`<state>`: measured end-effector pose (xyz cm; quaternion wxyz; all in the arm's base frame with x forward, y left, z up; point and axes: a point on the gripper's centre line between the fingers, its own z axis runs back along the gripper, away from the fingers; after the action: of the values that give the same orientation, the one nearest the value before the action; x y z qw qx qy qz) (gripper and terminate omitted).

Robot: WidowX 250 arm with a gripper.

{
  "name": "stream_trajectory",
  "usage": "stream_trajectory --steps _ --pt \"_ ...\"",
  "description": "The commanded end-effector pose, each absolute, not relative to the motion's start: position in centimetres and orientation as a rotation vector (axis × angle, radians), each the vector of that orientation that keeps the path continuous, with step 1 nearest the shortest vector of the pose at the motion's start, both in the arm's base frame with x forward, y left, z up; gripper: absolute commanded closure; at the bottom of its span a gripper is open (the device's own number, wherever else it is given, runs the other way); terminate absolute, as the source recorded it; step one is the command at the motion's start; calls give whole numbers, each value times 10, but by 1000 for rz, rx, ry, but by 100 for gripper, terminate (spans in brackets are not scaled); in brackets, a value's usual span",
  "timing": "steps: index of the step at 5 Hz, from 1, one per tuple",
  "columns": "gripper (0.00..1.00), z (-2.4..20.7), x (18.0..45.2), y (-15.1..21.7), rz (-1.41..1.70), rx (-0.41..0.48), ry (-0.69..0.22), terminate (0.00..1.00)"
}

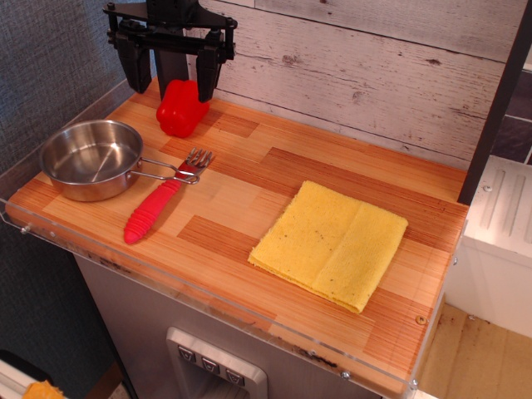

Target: Move towel to the upper right corner of counter.

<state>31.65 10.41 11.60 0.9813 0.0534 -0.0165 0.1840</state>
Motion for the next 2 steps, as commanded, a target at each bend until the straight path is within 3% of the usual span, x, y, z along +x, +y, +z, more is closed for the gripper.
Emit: stream_trajectory --steps 1,2 --pt "0 116 317 104 370 107 -33 0" --pt "0 110 312 82 296 73 -63 0"
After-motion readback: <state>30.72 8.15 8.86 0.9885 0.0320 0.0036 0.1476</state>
